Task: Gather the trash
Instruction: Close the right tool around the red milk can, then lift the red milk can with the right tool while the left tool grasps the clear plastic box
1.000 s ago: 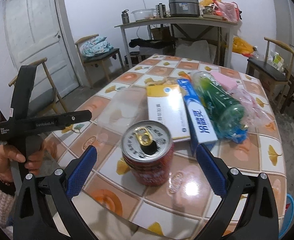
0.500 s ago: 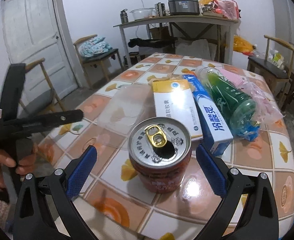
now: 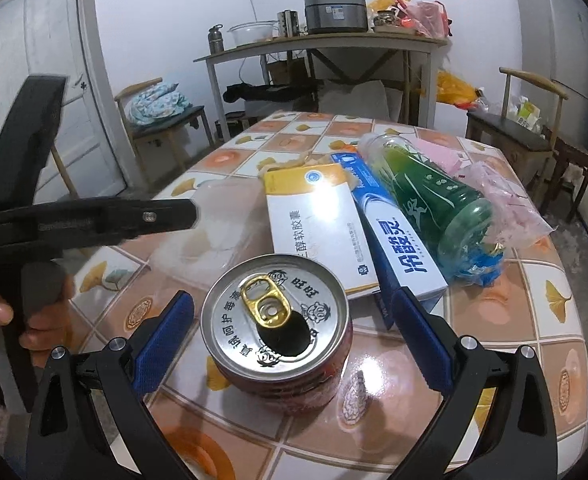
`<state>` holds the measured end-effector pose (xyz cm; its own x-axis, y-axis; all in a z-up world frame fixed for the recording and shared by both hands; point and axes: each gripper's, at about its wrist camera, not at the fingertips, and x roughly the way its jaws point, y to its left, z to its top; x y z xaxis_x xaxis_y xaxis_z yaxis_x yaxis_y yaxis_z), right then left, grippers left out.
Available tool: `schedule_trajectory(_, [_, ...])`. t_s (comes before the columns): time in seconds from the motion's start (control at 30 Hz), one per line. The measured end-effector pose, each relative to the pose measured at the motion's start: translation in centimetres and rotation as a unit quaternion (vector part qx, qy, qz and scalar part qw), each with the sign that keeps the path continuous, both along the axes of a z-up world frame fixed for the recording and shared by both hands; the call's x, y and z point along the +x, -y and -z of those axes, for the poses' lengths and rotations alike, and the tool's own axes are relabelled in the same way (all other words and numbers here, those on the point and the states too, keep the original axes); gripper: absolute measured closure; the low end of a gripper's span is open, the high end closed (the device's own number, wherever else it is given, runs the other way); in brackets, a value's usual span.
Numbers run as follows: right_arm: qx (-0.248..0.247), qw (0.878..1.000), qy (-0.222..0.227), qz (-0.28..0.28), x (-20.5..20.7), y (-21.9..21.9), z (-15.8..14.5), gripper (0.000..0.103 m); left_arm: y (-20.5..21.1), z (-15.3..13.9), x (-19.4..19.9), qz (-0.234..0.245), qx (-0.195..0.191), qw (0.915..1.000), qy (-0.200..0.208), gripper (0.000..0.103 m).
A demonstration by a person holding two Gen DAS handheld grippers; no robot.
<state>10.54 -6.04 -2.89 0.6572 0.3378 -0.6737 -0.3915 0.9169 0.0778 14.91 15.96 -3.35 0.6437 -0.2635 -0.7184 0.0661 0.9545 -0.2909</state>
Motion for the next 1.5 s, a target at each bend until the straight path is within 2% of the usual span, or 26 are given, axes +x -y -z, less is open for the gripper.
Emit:
schedule_trajectory(0.13, [-0.006,1.0,-0.003,0.0,0.0,0.0,0.3,0.024,1.5,0.6,1.9,0.012,0.018,0.9997,-0.013,0.009])
schedule_trajectory(0.3, [0.003,1.0,-0.012,-0.001,0.0,0.8,0.5,0.038,2.7,1.7,3.3,0.01,0.068,0.997,-0.034,0.009])
schedule_trajectory(0.43, [0.008,1.0,-0.018,0.003,0.1,1.6,0.4,0.038,2.4,2.6,3.9,0.002,0.087,0.9947,-0.056,0.009])
schedule_trajectory(0.77, [0.007,1.0,-0.02,0.013,-0.4,3.4,0.2,0.038,0.9,4.3,4.0,-0.013,0.066,0.9935,-0.092,0.009])
schedule_trajectory(1.3, [0.003,1.0,-0.019,0.025,-0.9,4.5,0.1,0.038,-2.0,4.6,2.4,-0.041,0.044,0.9949,-0.081,0.011])
schedule_trajectory(1.5, [0.002,0.999,-0.02,0.029,-1.1,4.5,0.0,0.038,-2.8,4.2,0.4,-0.055,0.037,0.9945,-0.081,0.011])
